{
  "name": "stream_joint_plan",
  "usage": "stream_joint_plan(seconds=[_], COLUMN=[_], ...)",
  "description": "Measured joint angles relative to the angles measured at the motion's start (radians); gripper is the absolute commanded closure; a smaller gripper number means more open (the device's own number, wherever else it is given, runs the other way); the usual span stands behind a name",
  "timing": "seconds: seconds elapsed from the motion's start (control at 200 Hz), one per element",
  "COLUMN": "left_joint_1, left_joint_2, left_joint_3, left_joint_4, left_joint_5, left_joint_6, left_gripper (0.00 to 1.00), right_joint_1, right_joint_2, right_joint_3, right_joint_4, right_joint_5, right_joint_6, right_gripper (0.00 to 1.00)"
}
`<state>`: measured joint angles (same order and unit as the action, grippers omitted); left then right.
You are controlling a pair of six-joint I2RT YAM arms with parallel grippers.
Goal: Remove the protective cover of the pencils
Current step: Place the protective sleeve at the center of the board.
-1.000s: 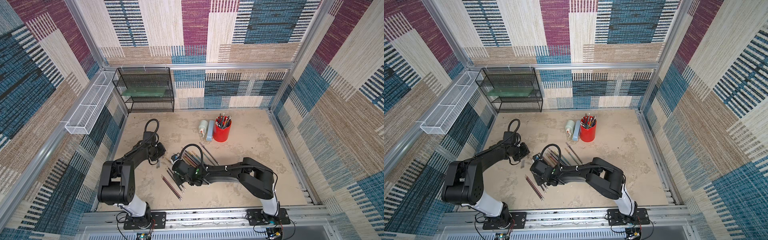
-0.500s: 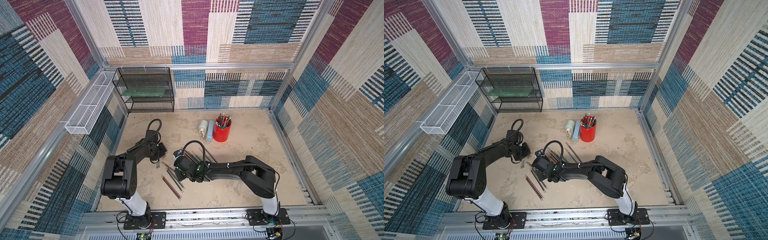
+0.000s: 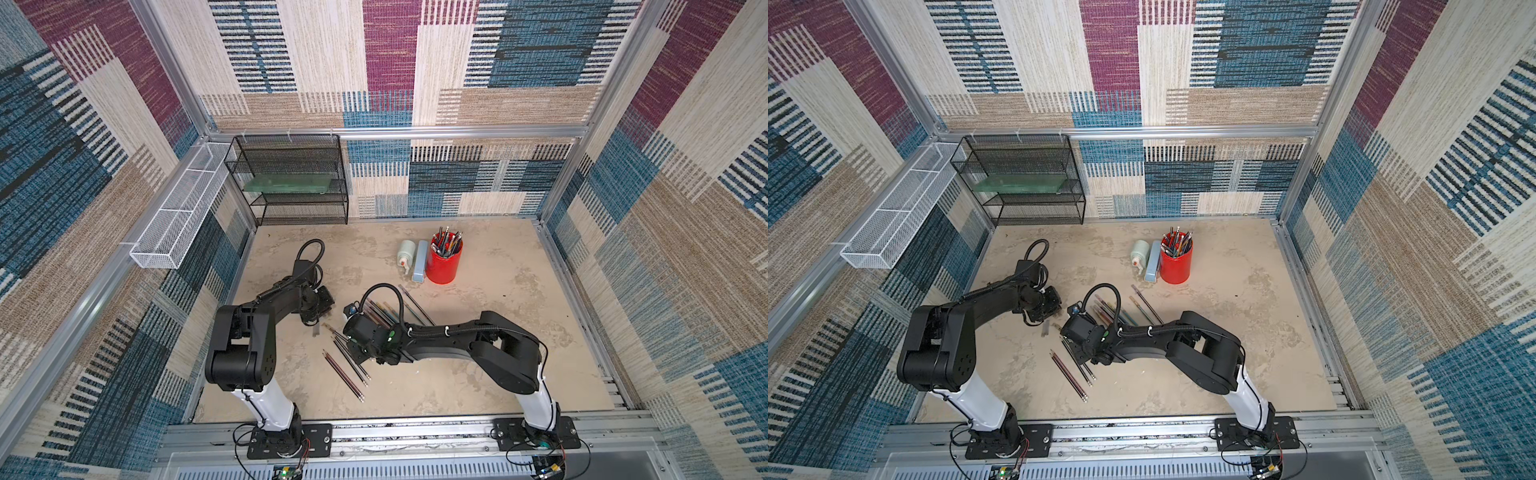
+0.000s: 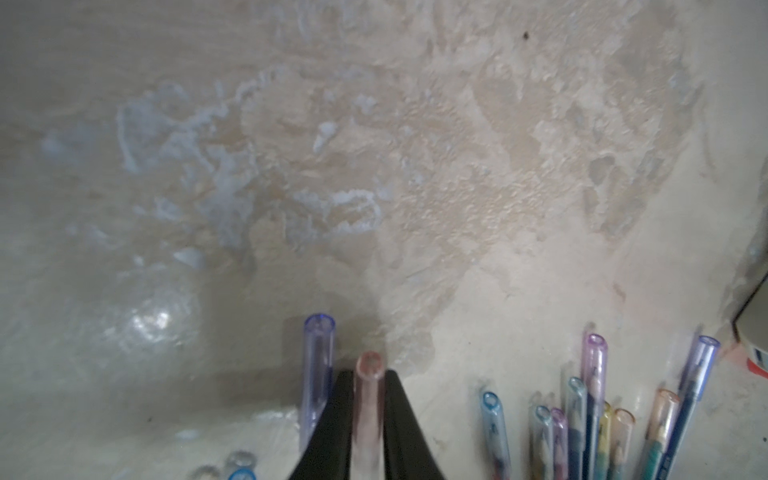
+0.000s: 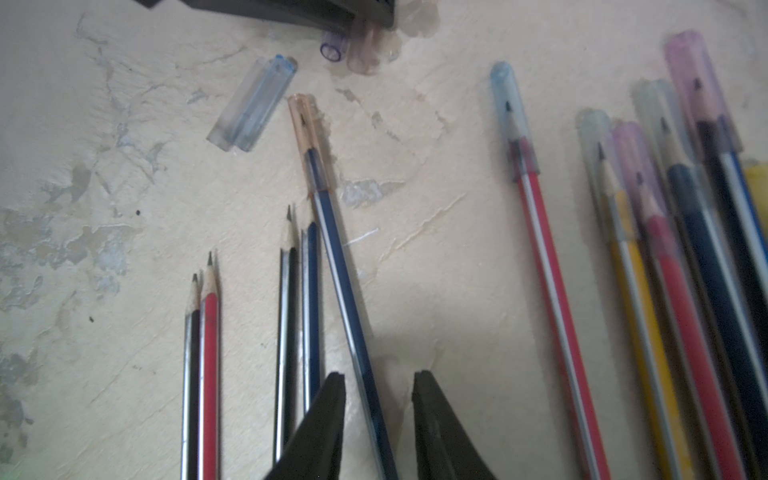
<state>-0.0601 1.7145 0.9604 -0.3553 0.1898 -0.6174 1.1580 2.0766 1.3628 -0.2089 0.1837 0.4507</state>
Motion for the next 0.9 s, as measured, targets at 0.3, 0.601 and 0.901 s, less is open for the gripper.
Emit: stream_joint_plan(seconds=[0.3, 0.601, 0.901], left_joint_1=[-0.001, -0.001, -0.001], left_joint_2=[0.006, 0.006, 0.002], left_joint_3=[0.007, 0.007, 0.008], left_joint_4=[0.000, -0.002, -0.009], left_joint_5=[0.001, 0.000, -0.005], left_joint_6=[0.000, 0.000, 0.000], left_gripper=[0.81, 0.89, 0.92], right_joint_1=[0.007, 0.003, -0.004], right_joint_2=[0.034, 0.063, 0.089], right_joint_3=[0.032, 0.065, 0.096], right_joint_4=[-0.021, -0.019, -0.008], right_joint_5=[0.001, 0.011, 0.010], right_joint_6=[-0.006, -0.008, -0.010], right_gripper=[0.67, 0.73, 0.75])
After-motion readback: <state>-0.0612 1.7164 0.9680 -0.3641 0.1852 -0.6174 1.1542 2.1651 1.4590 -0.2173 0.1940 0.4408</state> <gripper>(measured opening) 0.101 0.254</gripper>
